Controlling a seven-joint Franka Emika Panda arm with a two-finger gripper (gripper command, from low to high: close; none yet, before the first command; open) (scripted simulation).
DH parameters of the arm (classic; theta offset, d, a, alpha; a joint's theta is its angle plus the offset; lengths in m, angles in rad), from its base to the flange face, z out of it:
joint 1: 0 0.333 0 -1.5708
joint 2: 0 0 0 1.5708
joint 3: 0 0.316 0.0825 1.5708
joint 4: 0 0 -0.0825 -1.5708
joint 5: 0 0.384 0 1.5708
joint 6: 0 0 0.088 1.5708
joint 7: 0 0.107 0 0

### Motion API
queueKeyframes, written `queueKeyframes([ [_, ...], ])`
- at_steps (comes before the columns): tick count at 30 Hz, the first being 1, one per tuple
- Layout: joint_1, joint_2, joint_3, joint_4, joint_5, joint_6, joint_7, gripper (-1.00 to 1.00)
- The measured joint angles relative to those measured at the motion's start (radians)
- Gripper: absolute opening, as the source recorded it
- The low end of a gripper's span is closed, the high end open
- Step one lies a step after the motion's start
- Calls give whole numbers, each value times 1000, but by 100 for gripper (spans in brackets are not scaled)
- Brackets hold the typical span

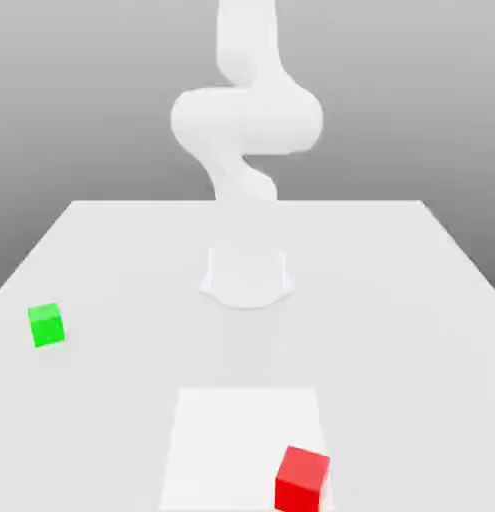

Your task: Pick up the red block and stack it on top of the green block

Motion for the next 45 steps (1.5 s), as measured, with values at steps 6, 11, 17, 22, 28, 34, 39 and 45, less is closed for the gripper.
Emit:
queueKeyframes([
  [6,-38,223,62,-30,-25,79,120,0],
  [11,-58,405,102,-54,-53,143,223,0],
  [17,-65,623,134,-83,-85,220,346,0],
  [22,-48,803,139,-108,-94,284,435,0],
  [28,-15,1016,119,-114,-102,400,505,0],
  [34,8,1111,90,-100,-131,478,528,-100],
  [39,-1,1086,100,-104,-124,458,523,-100],
  [45,-62,916,61,-157,-82,341,545,-100],
])
